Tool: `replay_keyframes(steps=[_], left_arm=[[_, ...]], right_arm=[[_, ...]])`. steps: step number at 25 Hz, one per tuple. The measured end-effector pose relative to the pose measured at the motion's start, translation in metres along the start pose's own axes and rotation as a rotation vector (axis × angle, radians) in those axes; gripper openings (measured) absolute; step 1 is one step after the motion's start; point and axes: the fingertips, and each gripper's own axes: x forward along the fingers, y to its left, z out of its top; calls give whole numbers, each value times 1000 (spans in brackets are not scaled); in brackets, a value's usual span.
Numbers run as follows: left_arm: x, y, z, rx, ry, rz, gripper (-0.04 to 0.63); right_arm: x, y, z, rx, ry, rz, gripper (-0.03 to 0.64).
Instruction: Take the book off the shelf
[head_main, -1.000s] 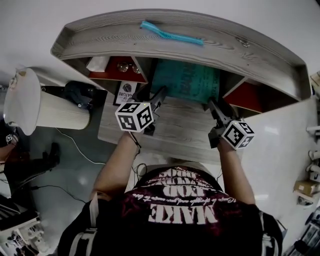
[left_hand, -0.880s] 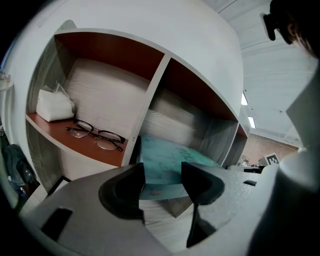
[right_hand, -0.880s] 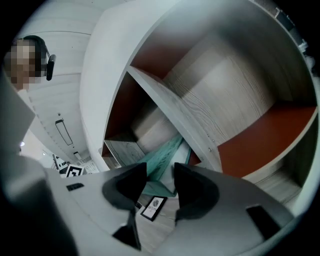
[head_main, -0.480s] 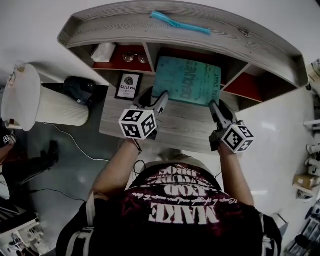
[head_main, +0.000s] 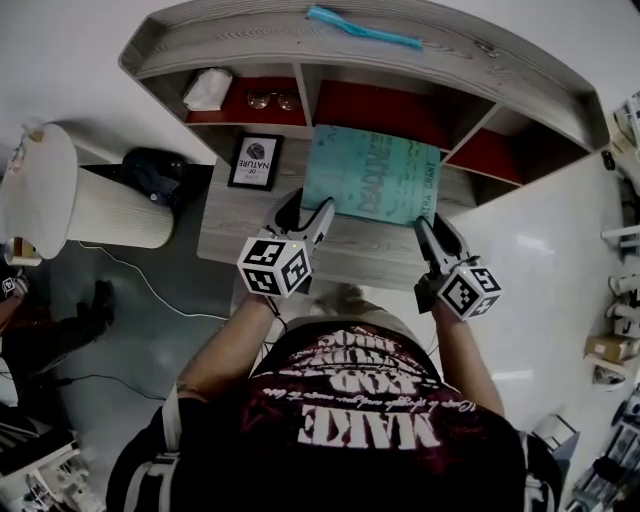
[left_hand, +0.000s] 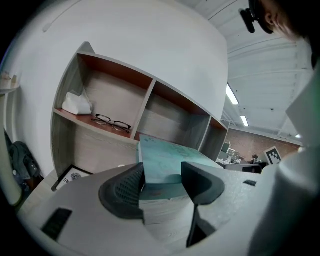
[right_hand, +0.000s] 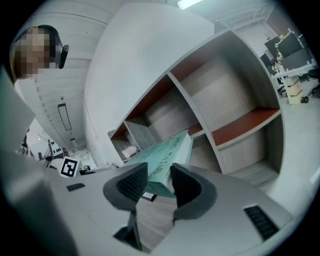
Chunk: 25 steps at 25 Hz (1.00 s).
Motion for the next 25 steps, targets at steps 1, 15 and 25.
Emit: replay_keyframes(steps=[1,15,25], left_arm=[[-3,0,-7,-6,9,0,241],[5,34,-129,-49,115,20,241],[21,61,-223,-36,209,50,241]], right_arm=[[-3,0,-6,8,7,-3,158],[-2,-47,-122,74,145,-79,156],[7,-98,-216,130,229,-117,156]])
